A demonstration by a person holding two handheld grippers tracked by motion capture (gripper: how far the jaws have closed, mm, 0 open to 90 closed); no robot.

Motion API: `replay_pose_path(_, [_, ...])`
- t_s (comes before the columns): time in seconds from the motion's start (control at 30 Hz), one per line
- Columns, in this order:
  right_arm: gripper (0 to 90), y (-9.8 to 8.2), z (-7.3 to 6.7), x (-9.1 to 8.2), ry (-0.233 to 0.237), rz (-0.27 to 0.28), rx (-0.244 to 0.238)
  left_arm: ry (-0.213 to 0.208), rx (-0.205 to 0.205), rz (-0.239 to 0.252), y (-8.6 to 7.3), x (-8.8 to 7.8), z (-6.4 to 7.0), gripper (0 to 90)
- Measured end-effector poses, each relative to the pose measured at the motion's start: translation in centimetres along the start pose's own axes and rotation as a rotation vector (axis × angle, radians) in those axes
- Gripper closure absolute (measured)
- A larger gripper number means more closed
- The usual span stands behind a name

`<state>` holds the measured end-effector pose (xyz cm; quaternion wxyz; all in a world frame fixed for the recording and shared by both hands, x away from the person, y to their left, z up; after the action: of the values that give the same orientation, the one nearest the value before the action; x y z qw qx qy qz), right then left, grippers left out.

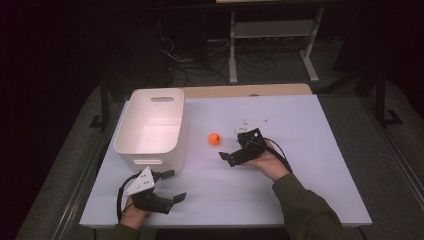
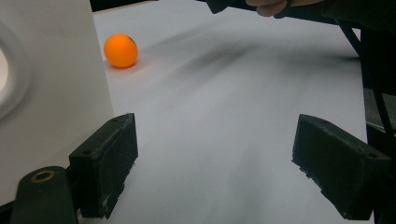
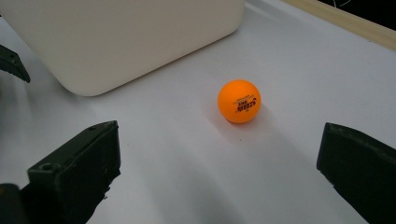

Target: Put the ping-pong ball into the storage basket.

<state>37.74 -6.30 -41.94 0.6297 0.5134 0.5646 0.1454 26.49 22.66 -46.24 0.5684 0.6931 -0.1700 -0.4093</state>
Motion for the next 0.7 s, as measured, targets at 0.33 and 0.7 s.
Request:
replay_pose_path(0.33, [0.0, 0.6, 0.1, 0.4, 0.002, 0.003, -0.005, 0.0, 0.0, -0.001, 0.0, 0.0, 0.0, 14.0])
replay_pose_path(0.7, [0.0, 1.1, 0.3, 1.0, 0.004, 0.003, -0.005, -0.001, 0.0, -0.001, 0.0, 0.0, 0.0, 14.0])
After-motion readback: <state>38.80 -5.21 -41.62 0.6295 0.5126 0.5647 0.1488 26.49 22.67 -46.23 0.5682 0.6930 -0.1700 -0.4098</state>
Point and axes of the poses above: each handheld gripper's, and its own axes: x roughly forward along the jaws, y roughly out of its top, z roughly to its right, the point moved 3 cm from there along x, roughly forward along the jaws, and after that the axes turned 11 degrees about y, right-handed, at the moved point
